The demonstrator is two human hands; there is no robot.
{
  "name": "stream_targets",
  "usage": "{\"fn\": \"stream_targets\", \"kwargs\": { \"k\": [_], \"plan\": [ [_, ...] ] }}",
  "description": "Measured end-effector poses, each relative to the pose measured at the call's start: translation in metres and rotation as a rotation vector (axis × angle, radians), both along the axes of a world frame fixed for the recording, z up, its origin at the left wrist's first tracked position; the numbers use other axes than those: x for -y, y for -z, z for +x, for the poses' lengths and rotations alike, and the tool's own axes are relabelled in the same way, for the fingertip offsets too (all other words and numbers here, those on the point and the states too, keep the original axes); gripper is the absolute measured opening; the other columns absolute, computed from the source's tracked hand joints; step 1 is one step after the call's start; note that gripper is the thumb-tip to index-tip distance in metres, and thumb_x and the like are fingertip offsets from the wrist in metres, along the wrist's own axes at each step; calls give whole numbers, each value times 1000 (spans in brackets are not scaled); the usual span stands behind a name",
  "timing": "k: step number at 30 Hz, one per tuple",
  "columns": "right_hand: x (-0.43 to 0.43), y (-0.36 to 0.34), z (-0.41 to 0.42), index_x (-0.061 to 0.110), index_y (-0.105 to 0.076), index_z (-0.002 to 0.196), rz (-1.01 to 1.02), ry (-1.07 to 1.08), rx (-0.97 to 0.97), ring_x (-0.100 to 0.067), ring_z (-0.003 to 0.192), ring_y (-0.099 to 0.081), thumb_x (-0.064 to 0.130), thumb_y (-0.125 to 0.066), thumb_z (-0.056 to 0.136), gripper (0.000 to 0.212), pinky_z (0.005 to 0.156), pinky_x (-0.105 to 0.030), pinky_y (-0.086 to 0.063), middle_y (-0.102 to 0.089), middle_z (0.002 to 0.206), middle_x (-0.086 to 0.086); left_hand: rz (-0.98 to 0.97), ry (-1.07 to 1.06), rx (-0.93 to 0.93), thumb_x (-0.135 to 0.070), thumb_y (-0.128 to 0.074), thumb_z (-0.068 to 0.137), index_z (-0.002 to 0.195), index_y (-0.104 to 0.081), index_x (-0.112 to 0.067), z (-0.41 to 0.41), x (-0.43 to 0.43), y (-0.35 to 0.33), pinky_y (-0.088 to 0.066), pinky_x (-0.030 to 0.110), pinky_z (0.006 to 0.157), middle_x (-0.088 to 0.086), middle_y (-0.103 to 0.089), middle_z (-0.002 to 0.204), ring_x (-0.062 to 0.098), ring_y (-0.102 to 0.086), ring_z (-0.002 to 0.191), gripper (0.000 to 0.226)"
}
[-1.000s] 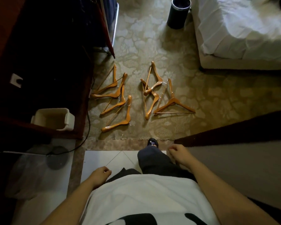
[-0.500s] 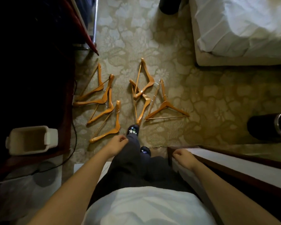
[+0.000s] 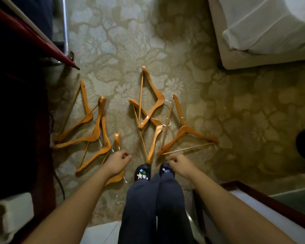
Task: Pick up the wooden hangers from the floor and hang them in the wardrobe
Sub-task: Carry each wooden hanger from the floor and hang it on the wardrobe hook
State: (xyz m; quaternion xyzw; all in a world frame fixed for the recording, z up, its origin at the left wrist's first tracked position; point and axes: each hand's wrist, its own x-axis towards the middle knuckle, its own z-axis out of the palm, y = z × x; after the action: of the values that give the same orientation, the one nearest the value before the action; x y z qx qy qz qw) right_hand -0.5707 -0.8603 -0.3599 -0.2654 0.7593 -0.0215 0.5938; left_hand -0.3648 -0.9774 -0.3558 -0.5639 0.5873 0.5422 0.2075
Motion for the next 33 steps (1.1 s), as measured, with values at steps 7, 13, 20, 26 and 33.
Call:
{"fn": "stream_targets", "kwargs": {
  "k": [7,13,20,26,33],
  "plan": [
    [70,180,-25,12,-64,109,37,-36,-7,-24,98,-63,21,-45,94,26,92,-43,-51,-67,105,-9,-53,88,59,-29,-48,95,115,-57,-13,-40,47,180,-46,32,87,5,-62,107,21,-58,101,27],
    [125,311,-31,12,-59,119,-52,8,-39,-22,99,-62,26,-47,95,31,92,-40,-52,-64,110,-9,-175,111,75,-28,-49,94,133,-46,-10,-63,84,300,-41,36,100,12,-55,131,27,-53,119,43],
    [163,406,-26,10,-56,119,-89,190,28,-26,102,-61,33,-48,95,35,91,-41,-52,-61,102,-7,-180,120,79,-27,-54,93,146,-24,-13,-89,111,384,-43,36,101,13,-51,134,26,-53,120,62],
    [178,431,-22,11,-47,127,-51,394,275,-21,103,-60,30,-49,96,37,86,-36,-53,-61,110,-5,-148,14,-21,-27,-57,91,149,-12,-15,-98,113,407,-45,44,101,15,-56,127,28,-57,115,75],
    [179,435,-14,8,-39,129,8,556,245,-18,77,-62,32,-50,95,43,61,-30,-50,-59,85,-5,-105,-50,-106,-27,-55,92,148,-9,-18,-102,92,393,-50,37,94,5,-61,112,21,-61,105,73]
  ]
}}
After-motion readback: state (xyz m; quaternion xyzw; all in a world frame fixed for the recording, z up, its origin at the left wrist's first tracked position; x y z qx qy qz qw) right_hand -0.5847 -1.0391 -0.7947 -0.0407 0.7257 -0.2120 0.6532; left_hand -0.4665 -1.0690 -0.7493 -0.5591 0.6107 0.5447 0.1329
